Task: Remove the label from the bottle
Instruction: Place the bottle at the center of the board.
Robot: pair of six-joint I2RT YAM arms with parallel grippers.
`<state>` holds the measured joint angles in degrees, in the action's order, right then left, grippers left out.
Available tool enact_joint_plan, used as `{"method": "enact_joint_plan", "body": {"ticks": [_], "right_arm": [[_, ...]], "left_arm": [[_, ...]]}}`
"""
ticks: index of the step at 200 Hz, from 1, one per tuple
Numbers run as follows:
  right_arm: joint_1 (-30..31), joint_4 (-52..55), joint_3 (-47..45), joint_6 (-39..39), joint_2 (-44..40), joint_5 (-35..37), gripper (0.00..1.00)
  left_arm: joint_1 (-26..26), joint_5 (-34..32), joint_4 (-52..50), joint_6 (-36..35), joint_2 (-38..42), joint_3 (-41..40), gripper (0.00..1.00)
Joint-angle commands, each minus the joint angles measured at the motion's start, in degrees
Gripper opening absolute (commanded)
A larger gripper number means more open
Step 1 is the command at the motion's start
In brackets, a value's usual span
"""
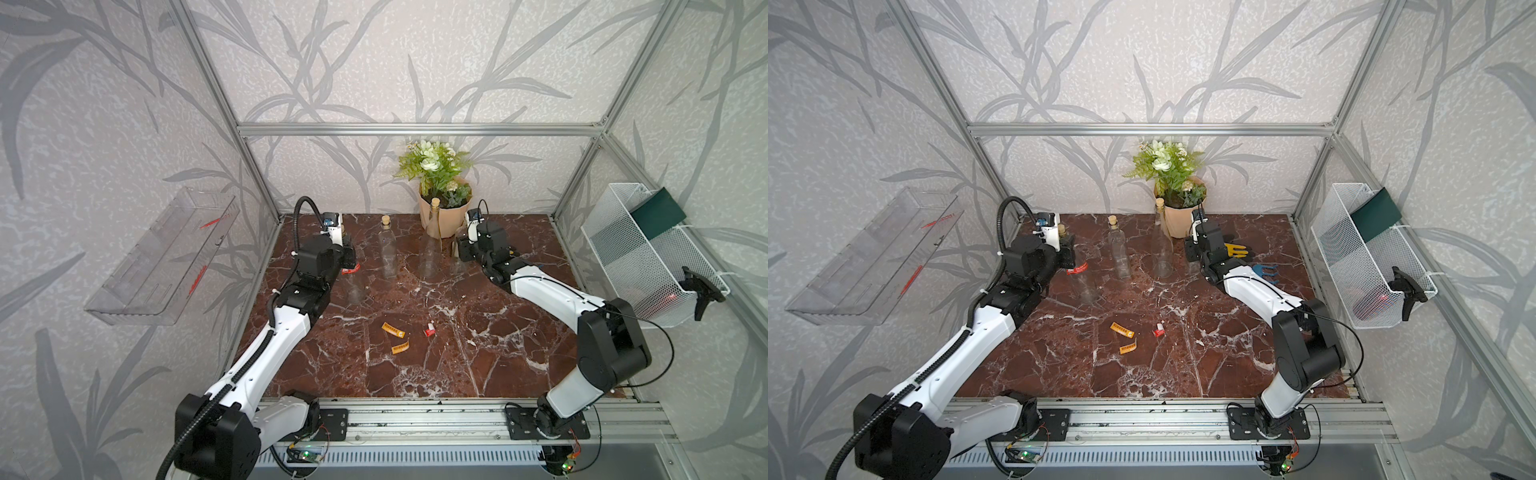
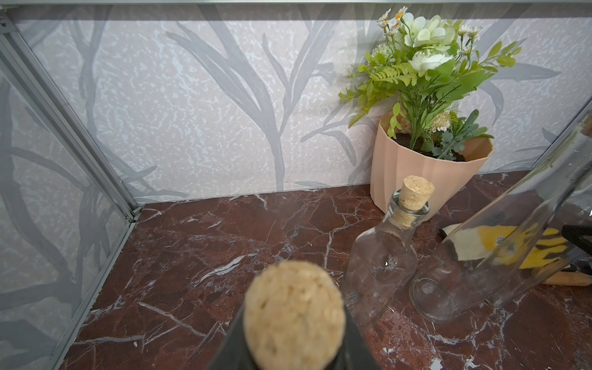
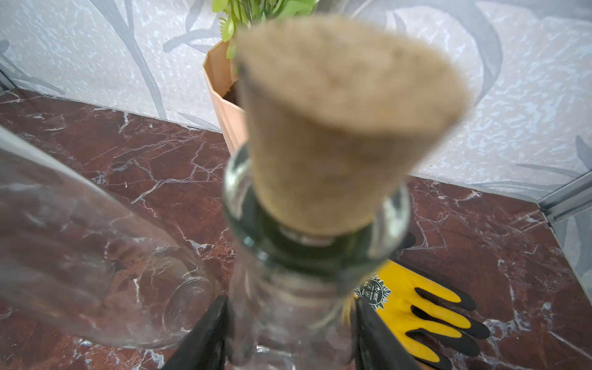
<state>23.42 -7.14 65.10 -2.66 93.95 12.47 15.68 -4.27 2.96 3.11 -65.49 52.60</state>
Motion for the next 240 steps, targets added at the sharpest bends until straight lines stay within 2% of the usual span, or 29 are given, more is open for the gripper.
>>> {"method": "enact_joint_plan", "body": {"ticks": [1, 64, 157, 240], "right_arm": [[-0.30, -4.75, 2.28, 1.00, 0.08, 2.01, 0.36], [-0.30, -6.54, -0.02, -0.07, 0.35, 2.15, 0.37], [-0.30, -6.57, -1.32, -0.73, -0.17, 2.38, 0.49], [-0.30, -5.78, -2.52, -1.15, -1.39, 2.30, 0.72]], "left_arm": [[0.40, 0.30, -1.94, 0.49, 0.13, 1.09, 0.00], [0.41, 0.32, -1.91, 0.39, 0.09, 0.93, 0.00], [0.48, 0.49, -1.91, 0.40, 0.45, 0.86, 0.00], [0.49, 0.50, -2.30, 0.23, 0.37, 0.96, 0.00]]}}
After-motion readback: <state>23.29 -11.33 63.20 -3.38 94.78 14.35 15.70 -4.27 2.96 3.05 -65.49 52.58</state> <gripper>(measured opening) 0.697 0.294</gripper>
